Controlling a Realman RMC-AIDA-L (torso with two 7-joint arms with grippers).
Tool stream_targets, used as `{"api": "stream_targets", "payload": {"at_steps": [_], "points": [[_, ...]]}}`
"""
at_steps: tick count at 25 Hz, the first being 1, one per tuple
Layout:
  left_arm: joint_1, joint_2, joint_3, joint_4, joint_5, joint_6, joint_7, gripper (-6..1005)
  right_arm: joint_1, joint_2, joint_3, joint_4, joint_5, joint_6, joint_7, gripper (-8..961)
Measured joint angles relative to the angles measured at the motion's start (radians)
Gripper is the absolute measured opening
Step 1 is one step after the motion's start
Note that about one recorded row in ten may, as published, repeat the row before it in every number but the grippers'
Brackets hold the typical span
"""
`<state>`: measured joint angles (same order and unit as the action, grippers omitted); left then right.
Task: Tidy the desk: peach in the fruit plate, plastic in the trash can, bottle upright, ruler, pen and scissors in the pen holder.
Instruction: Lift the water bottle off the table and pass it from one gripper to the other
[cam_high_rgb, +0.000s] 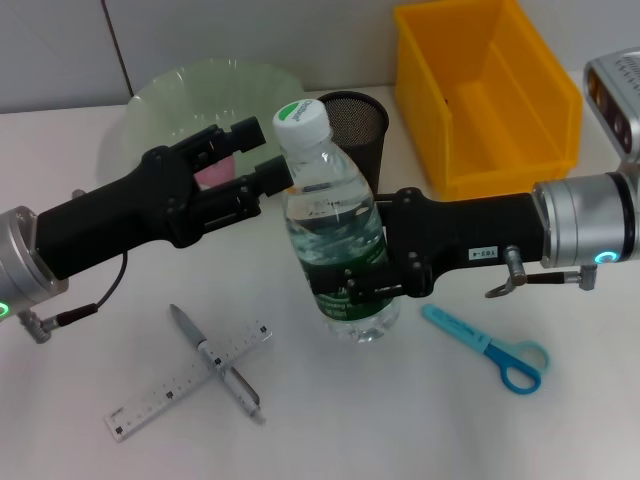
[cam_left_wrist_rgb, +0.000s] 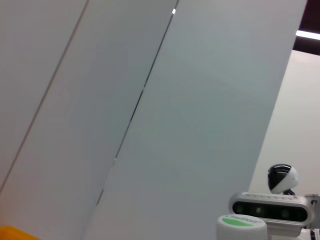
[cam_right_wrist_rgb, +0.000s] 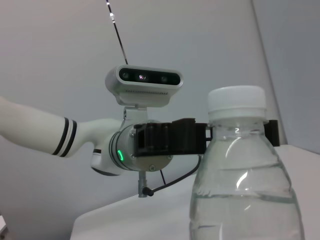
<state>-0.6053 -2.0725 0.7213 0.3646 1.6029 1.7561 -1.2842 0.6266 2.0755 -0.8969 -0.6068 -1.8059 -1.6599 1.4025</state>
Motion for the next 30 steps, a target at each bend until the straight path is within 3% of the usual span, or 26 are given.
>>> {"api": "stream_targets", "payload": {"at_steps": [30], "points": [[-0.019, 0.000, 0.047, -0.010, -0.003, 0.008, 0.013, 734, 0.029, 0.002, -0.056, 0.029, -0.001, 0.036, -0.002, 758]]}}
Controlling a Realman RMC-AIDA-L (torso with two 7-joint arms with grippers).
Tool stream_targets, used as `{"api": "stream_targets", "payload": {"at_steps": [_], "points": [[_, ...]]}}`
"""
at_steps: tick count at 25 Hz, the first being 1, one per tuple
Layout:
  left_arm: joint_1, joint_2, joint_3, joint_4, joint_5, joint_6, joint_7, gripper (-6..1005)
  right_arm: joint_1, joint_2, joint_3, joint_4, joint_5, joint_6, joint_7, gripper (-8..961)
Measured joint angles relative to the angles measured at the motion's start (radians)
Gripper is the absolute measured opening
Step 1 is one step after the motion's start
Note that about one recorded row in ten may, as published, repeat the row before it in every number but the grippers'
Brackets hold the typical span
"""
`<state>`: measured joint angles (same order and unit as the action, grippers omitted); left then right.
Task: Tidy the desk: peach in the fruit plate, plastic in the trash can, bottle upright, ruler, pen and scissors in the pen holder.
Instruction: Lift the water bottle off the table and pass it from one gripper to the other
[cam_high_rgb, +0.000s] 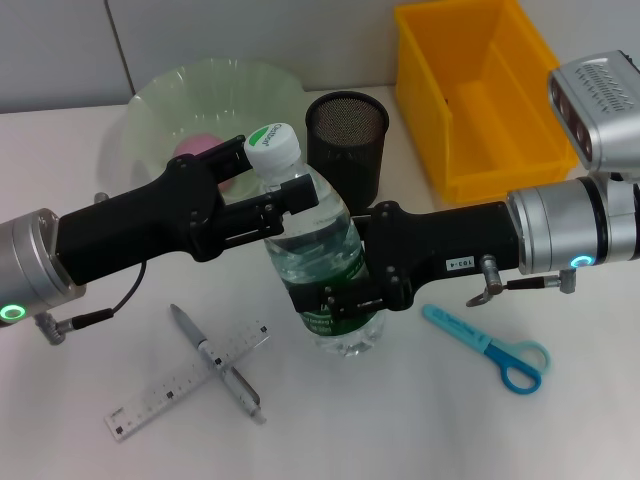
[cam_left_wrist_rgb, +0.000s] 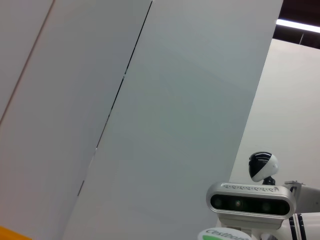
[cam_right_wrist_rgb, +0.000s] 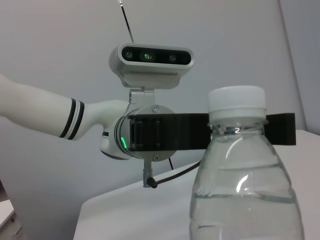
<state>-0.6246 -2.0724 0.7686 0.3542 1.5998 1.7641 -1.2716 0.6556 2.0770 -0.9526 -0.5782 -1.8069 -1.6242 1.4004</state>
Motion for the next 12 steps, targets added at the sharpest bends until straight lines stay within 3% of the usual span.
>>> {"api": "stream_targets", "payload": {"at_steps": [12], "points": [[0.000, 0.000, 0.000, -0.001, 0.000, 0.000, 0.000, 731, 0.001, 0.000, 0.000, 0.000, -0.001, 0.000, 0.000, 757]]}}
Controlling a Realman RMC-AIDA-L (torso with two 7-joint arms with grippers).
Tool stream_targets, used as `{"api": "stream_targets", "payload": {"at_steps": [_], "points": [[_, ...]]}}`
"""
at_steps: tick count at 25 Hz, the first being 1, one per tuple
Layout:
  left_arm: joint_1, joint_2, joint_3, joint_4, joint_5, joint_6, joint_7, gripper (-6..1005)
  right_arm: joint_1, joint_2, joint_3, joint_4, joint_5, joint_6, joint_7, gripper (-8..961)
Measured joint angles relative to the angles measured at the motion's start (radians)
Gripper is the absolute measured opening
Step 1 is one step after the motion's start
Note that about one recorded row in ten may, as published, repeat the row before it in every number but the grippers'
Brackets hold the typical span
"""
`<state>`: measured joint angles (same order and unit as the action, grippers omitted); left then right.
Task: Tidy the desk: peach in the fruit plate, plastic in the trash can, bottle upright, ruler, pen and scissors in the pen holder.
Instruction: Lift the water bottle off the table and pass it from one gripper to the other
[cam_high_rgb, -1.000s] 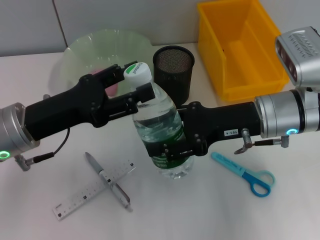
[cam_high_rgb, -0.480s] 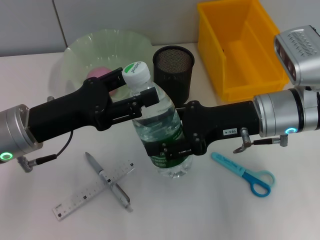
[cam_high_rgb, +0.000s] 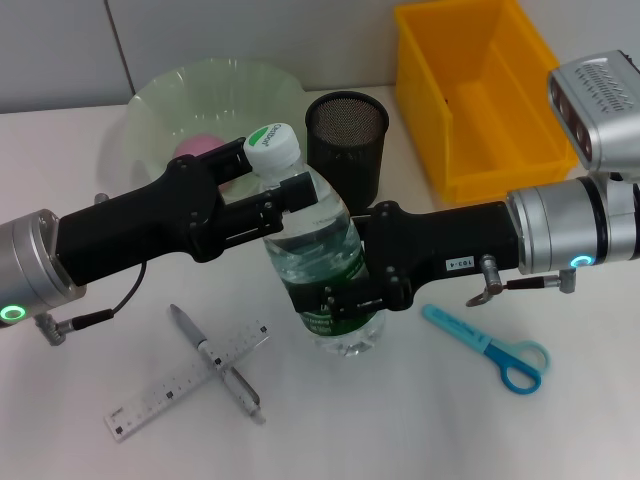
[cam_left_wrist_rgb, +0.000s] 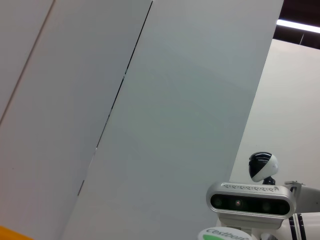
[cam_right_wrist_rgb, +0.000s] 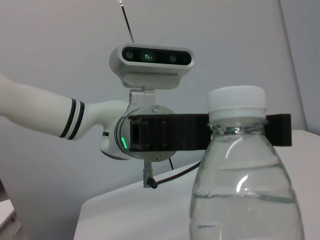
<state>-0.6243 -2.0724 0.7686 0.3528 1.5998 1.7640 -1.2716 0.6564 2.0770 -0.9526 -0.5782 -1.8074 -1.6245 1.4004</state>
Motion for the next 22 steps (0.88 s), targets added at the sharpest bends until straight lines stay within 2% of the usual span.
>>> {"api": "stream_targets", "payload": {"at_steps": [11, 13, 22], "points": [[0.000, 0.000, -0.001, 0.000, -0.001, -0.001, -0.009, 653, 0.000, 0.000, 0.000, -0.002, 0.000, -0.007, -0.001, 758], [0.000, 0.000, 0.000, 0.000, -0.001, -0.001, -0.010, 479, 0.000, 0.000, 0.000, -0.002, 0.000, -0.008, -0.001, 758], [-0.001, 0.000, -0.003, 0.000, -0.002, 0.000, -0.011, 444, 0.000, 0.000, 0.002, -0.009, 0.003, -0.020, 0.008, 757]]}}
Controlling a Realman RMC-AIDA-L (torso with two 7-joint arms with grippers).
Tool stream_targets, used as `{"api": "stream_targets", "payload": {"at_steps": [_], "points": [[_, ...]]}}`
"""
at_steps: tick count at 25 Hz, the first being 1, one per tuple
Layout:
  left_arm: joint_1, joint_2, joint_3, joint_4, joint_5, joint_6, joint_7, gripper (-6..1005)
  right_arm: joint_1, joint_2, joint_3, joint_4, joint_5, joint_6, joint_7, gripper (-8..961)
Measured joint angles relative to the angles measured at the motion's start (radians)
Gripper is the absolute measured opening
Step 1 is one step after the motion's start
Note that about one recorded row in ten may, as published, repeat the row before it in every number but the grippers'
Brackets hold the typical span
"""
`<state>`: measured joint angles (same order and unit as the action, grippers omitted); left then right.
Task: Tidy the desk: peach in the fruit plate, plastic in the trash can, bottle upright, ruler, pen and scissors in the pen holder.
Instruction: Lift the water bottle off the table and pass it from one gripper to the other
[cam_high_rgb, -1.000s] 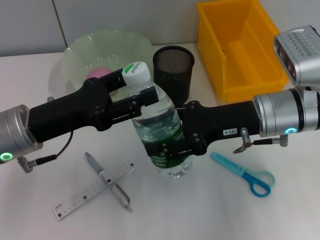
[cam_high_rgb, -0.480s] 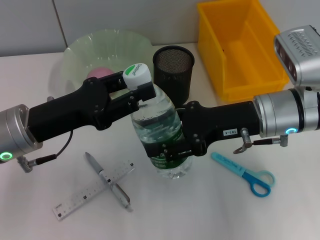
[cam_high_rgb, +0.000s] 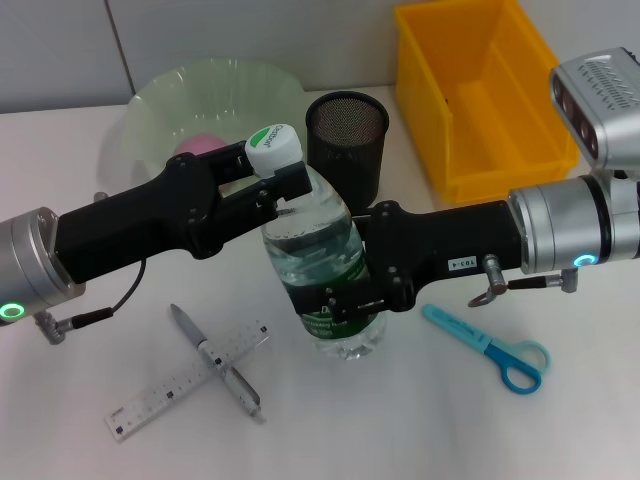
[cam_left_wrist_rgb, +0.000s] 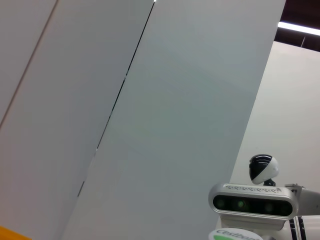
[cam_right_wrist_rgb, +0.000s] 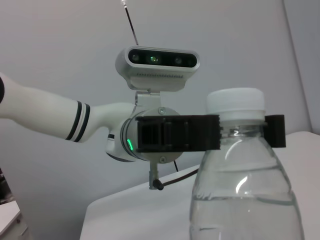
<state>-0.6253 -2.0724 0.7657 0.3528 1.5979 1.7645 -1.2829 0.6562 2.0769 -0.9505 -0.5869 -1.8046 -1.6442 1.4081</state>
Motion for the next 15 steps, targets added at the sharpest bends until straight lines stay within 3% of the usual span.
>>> {"api": "stream_targets", "payload": {"at_steps": [15], "points": [[0.001, 0.000, -0.004, 0.000, 0.004, -0.001, -0.003, 460, -0.006, 0.002, -0.002, -0.005, 0.012, -0.004, -0.005, 762]]}}
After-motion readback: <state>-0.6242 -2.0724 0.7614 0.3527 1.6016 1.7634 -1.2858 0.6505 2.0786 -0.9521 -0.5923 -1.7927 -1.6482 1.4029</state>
